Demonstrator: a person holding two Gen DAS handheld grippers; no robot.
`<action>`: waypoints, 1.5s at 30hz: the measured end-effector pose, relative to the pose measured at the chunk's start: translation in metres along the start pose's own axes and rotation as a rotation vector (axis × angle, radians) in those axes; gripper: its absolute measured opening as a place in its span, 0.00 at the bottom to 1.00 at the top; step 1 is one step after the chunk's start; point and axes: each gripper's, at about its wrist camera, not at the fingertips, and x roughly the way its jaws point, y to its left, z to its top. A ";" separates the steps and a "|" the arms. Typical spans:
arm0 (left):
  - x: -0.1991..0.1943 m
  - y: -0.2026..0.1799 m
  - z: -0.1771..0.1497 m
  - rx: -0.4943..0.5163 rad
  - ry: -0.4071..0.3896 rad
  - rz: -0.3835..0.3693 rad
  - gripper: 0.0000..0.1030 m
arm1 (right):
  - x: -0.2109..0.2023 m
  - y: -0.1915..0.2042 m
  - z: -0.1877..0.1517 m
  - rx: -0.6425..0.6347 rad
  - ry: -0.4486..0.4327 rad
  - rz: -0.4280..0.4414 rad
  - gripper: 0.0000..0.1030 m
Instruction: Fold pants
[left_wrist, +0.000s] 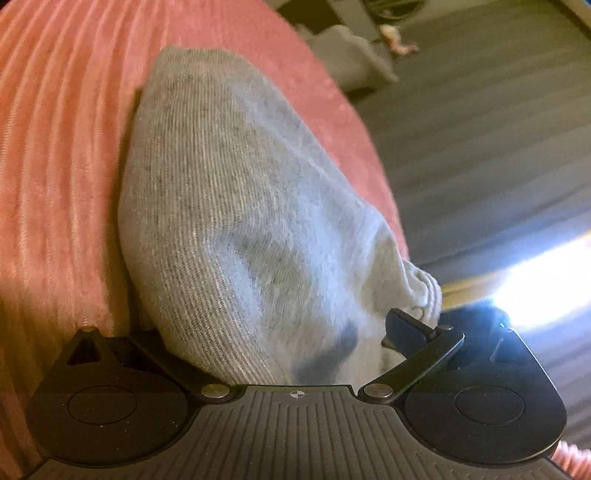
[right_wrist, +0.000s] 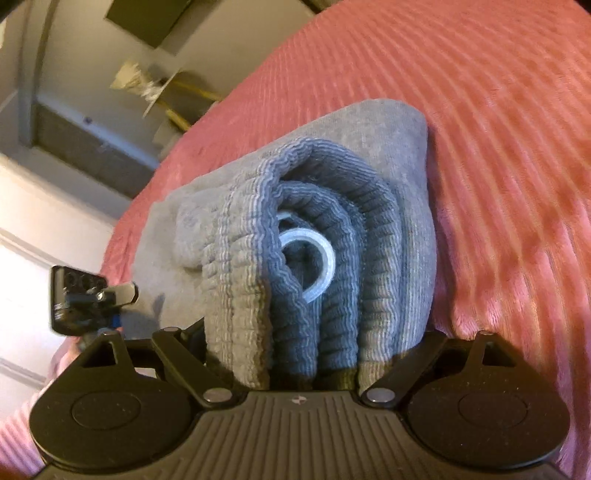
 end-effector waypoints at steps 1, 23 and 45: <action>-0.001 -0.009 0.000 0.002 -0.020 0.044 0.88 | 0.000 0.007 -0.002 -0.001 -0.011 -0.042 0.82; 0.010 -0.093 0.132 0.238 -0.345 0.322 0.51 | 0.013 0.121 0.118 -0.266 -0.298 -0.177 0.56; -0.004 -0.082 0.024 0.272 -0.409 0.793 0.93 | 0.023 0.109 0.074 -0.392 -0.328 -0.571 0.84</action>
